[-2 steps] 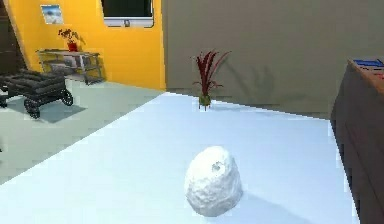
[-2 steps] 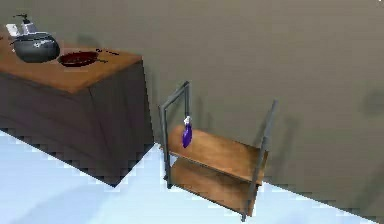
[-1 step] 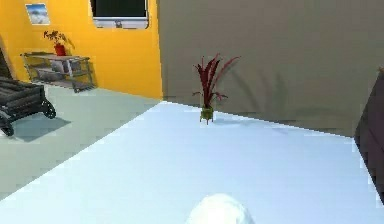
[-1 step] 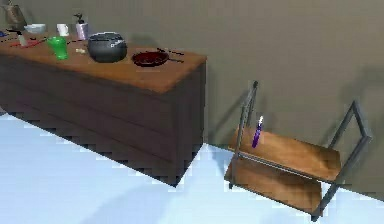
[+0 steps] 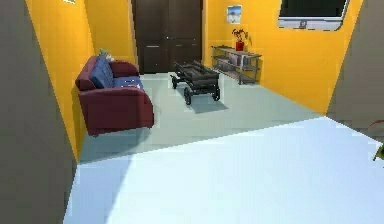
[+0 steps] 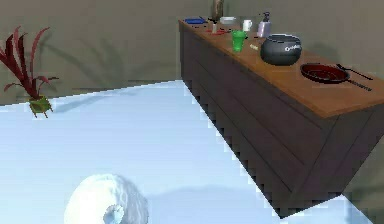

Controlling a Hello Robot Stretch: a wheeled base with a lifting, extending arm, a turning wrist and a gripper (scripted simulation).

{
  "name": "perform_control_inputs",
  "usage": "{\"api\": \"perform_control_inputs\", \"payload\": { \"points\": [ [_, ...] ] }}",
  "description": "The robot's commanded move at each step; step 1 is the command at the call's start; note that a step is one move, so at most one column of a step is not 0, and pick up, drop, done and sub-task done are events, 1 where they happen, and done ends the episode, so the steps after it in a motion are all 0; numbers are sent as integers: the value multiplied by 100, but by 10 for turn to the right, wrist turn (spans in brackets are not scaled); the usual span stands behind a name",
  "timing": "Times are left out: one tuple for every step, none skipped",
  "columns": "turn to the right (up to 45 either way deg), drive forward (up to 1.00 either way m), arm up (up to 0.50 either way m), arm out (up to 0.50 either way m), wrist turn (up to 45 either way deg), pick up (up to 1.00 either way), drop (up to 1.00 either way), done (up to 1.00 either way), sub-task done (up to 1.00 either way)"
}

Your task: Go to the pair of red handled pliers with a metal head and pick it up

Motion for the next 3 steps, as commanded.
{"api": "perform_control_inputs", "payload": {
  "points": [
    [-120, 0, 0, 0, 0, 0, 0, 0, 0],
    [0, 45, 0, 0, 0, 0, 0, 0, 0],
    [270, 0, 0, 0, 0, 0, 0, 0, 0]
  ]
}}
